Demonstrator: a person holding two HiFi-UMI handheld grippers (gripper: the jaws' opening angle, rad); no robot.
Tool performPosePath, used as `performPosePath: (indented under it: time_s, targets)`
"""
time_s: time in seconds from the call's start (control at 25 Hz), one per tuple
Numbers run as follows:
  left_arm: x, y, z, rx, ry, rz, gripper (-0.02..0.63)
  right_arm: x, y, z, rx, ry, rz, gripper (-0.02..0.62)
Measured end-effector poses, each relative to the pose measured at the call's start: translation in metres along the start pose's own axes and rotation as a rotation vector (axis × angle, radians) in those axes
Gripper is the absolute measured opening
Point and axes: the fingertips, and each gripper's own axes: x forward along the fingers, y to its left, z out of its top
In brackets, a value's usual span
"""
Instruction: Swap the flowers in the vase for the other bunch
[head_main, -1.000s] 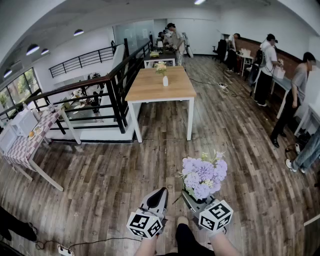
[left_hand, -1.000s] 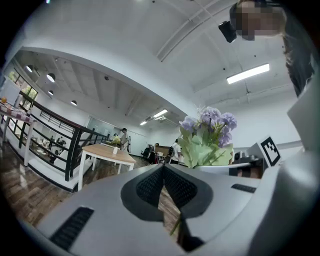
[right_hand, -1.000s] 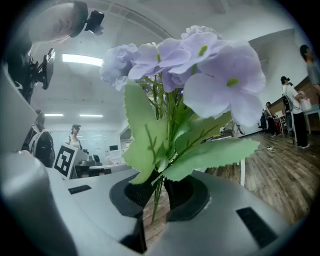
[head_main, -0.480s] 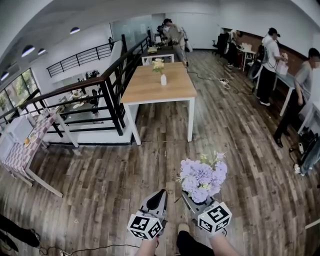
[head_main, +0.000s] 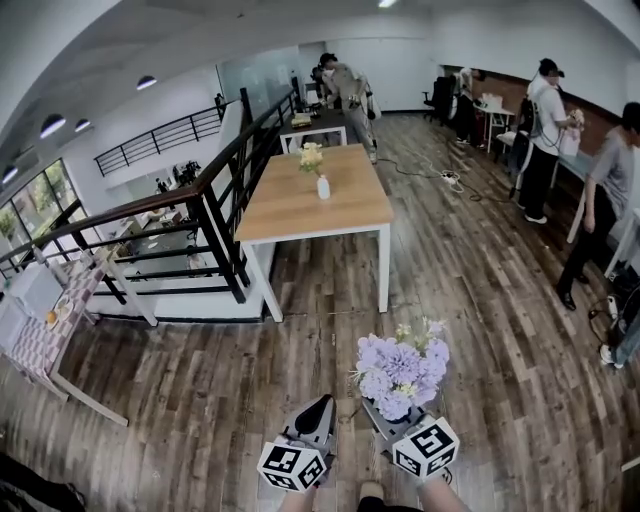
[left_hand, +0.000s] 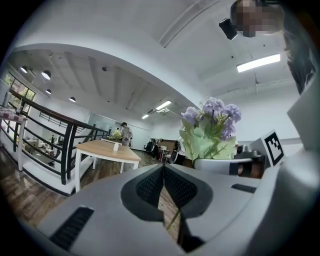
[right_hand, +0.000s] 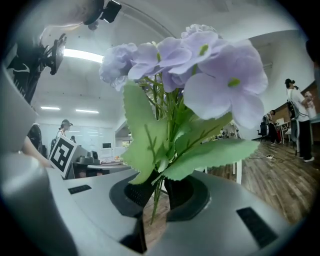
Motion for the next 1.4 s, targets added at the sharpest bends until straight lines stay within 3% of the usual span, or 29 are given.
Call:
performPosePath:
  time_s: [0.52,0.96,1.4]
  targets:
    - [0.062,0.036,0.006,-0.022,-0.019,0.059,0.011,0.046,-0.061,0.01,-0.023,0.009,0.036,0.061]
    - [0.121,0.057,0.005,-0.043,-0.014,0.011,0.011,0.075,-0.109,0.01,-0.011,0.023,-0.004,0.061]
    - [0.205,0.135,0.036,-0.046,-0.027,0.006,0.011,0.169,-0.171,0.034,-0.002,0.018,-0.004,0.061]
